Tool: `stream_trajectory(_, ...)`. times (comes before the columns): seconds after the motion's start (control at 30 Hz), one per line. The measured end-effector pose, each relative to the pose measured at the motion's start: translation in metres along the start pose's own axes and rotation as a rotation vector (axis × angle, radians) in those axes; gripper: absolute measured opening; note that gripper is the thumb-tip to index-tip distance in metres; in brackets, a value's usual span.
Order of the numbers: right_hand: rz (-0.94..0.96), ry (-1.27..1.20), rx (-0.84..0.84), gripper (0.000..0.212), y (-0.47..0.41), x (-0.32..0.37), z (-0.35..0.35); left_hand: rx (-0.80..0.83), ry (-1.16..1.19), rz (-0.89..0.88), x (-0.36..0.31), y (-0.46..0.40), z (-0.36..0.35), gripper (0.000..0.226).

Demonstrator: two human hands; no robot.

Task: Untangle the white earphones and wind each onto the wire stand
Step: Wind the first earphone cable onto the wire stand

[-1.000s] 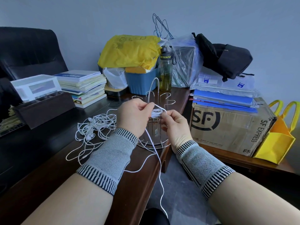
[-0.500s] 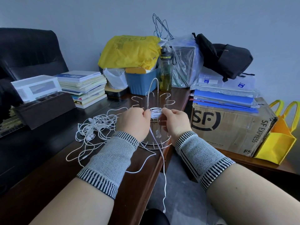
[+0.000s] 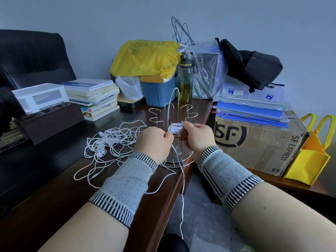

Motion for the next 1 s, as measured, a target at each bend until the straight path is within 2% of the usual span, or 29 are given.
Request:
stream_trajectory(0.1,0.030,-0.029,-0.022,0.033,-0.001,-0.002,0.001,0.019,0.004,-0.011,0.001,0.002,-0.003,0.047)
stream_trajectory(0.2,0.100,-0.055,-0.002,0.021,0.000,-0.005,0.003,0.041,-0.024,-0.041,0.005,0.001,-0.009,0.045)
stream_trajectory(0.3,0.256,0.054,0.004,0.012,0.008,-0.001,0.009,0.051,-0.065,-0.118,0.003,0.005,-0.012,0.044)
stream_trajectory(0.37,0.397,0.166,0.024,0.017,0.018,0.007,0.008,0.060,-0.147,-0.183,-0.005,0.012,-0.013,0.038)
stream_trajectory(0.5,0.679,0.369,0.092,0.038,0.040,0.020,-0.003,0.043,-0.250,-0.226,-0.019,0.022,-0.011,0.004)
stream_trajectory(0.57,0.763,0.424,0.115,0.040,0.044,0.020,-0.008,0.045,-0.297,-0.228,-0.021,0.023,-0.011,0.013)
stream_trajectory(0.67,0.783,0.439,0.112,0.044,0.043,0.018,-0.010,0.049,-0.344,-0.217,-0.022,0.021,-0.013,0.025)
stream_trajectory(0.77,0.796,0.443,0.073,0.032,0.040,0.019,-0.009,0.013,-0.346,-0.223,-0.023,0.019,-0.012,0.030)
stream_trajectory(0.93,0.699,0.378,0.022,0.011,0.033,0.016,-0.003,-0.155,-0.272,-0.178,-0.022,0.029,0.015,0.017)
stream_trajectory(1.0,0.618,0.301,0.031,0.005,0.031,0.014,0.002,-0.063,-0.215,-0.076,-0.008,0.028,0.014,0.019)
Point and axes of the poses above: each hand's wrist, its own y-axis away from the middle knuckle, its own z-axis out of the back of the hand, x = y × z, the point moved 8 cm from there along -y, towards the middle knuckle, and after that the axes turned 4 degrees about x, right-handed, at the moved point
